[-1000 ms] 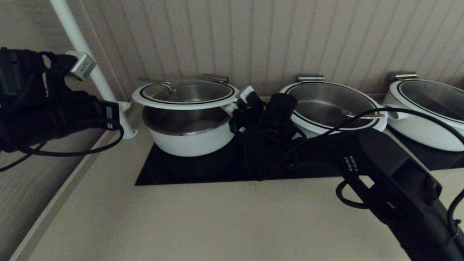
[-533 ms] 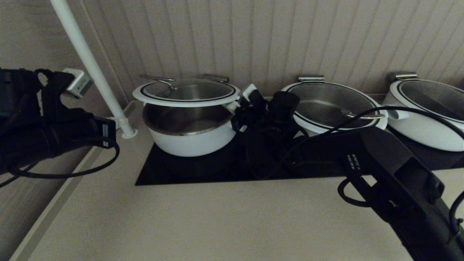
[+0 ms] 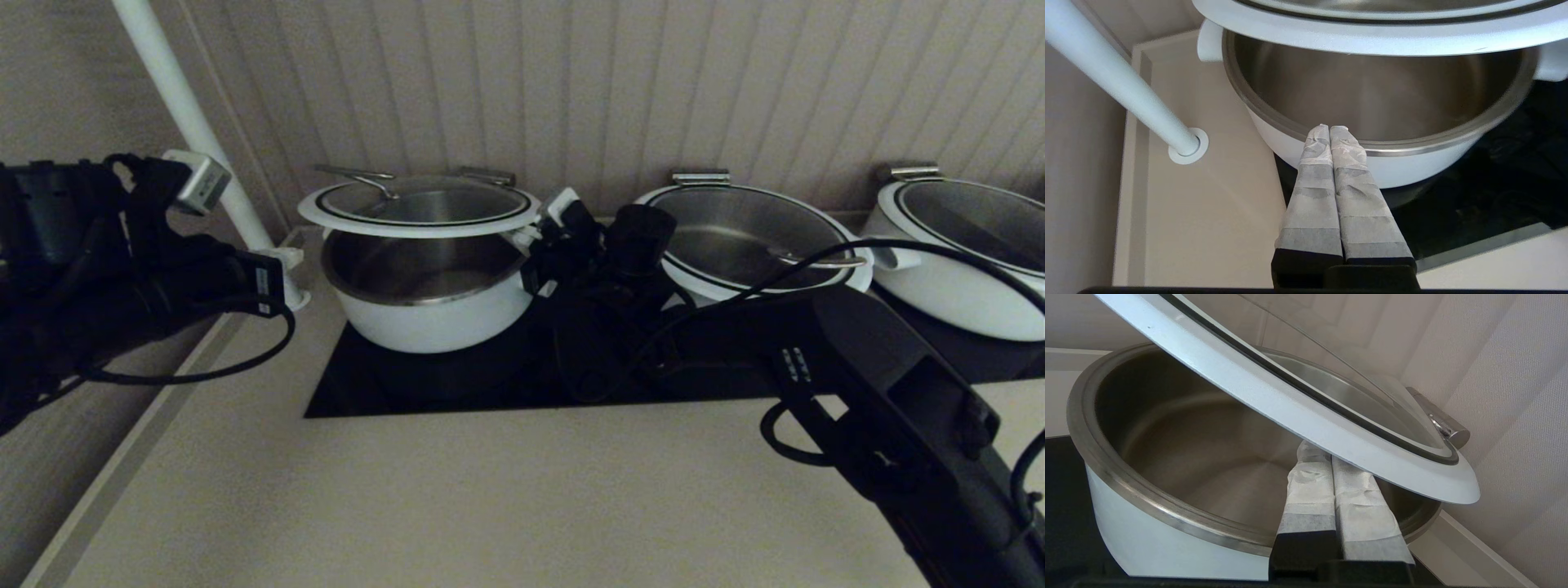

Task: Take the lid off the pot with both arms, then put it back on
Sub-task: Open the pot lid completely

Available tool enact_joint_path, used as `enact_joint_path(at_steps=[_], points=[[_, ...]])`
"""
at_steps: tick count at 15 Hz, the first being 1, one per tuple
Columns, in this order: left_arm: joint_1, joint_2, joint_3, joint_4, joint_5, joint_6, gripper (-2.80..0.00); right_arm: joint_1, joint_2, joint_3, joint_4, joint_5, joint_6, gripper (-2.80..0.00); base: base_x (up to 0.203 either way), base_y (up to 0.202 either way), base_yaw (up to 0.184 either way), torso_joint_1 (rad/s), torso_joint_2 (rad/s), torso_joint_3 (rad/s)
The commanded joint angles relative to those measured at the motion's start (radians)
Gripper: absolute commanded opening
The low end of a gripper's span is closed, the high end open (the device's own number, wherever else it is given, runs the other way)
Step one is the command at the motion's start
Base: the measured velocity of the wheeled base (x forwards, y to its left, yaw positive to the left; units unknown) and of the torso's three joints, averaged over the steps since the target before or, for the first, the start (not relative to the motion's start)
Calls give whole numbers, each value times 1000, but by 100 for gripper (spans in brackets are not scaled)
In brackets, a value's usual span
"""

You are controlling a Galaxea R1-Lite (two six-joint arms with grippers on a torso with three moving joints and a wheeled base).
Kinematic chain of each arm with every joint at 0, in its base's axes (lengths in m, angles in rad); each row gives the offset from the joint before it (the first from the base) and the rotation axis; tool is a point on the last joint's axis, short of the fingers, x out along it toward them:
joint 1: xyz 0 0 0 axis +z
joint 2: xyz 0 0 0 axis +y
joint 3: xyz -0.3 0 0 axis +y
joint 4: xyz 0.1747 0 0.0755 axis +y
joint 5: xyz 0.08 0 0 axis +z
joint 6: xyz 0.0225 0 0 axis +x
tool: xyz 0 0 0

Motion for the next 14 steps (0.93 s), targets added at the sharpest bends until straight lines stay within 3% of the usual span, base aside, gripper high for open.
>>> enact_joint_path(at_steps=[1,5,7,11,14], points=[[-1,56,-8,-8,6,1,-280,1,5,0,-5,2,-2,-280,0,0,0,0,0,0],[-8,102,-12,-21,12,-3,-280,-1,6,0,-5,2,-2,-280,0,0,0,0,0,0],[-8,137,-23,-84,20,-2,-280,-1,6,0,-5,2,-2,-280,0,0,0,0,0,0],[-11,195,-92,-114,33,-8,-280,-7,8,0,-4,2,-2,-280,0,0,0,0,0,0],[-46,206,-109,-114,39,-54,-280,-7,8,0,-4,4,-2,-280,0,0,0,0,0,0]])
